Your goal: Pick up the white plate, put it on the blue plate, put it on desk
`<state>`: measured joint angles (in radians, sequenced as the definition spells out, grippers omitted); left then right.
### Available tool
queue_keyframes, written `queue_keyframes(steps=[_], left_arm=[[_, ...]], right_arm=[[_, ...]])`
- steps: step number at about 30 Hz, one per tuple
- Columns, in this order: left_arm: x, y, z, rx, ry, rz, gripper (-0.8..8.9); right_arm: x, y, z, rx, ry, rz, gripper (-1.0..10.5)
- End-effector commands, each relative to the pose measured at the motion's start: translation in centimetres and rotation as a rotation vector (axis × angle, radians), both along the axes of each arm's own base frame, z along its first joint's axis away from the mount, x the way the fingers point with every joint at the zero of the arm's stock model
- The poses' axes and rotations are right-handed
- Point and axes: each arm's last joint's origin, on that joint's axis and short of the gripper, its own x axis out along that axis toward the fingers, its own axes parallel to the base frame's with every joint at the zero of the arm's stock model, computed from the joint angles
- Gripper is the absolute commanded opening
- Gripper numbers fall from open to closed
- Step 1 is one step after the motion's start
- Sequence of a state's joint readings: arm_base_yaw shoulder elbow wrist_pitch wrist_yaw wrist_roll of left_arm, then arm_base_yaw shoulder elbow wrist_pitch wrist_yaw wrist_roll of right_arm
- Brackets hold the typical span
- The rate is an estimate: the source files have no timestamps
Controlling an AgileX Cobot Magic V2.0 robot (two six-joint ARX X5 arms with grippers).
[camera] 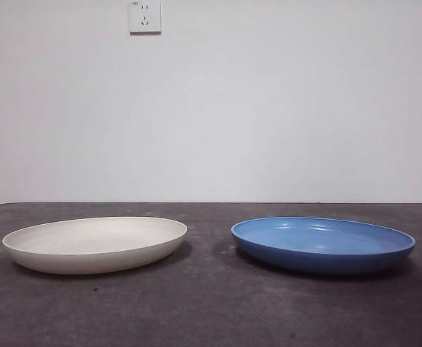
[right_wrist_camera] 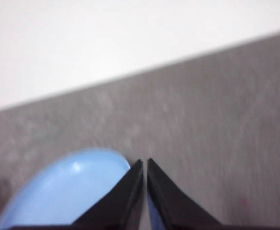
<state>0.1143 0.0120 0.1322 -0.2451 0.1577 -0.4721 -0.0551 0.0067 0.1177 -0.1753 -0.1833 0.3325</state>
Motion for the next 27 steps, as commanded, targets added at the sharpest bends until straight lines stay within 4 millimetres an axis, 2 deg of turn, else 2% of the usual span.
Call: queue_keyframes(steps=[1,7,13,19,27], left_arm=[[-0.5,0.0,2.3,-0.011,-0.041,0.0,0.15],[-1.2,-0.2,6.5,0.046,-0.021,-0.035,0.15],[-0.6,-0.4,10.2,0.139,0.058,-0.166,0.15],[0.9,-0.8,12.2,0.178,0.157,-0.314,0.15],[2.6,-2.3,13.3,0.213,0.308,-0.538,0.15]], right_arm=[[-0.6,0.0,2.2,0.016,-0.071,-0.001,0.1],[-1.8,0.1,6.2,-0.007,-0.108,0.001,0.1],[-1.8,0.2,9.5,-0.078,-0.015,0.042,0.1],[-0.6,0.5,12.2,-0.136,0.151,0.186,0.1],[1.7,0.9,14.8,-0.162,0.371,0.355,0.1]])
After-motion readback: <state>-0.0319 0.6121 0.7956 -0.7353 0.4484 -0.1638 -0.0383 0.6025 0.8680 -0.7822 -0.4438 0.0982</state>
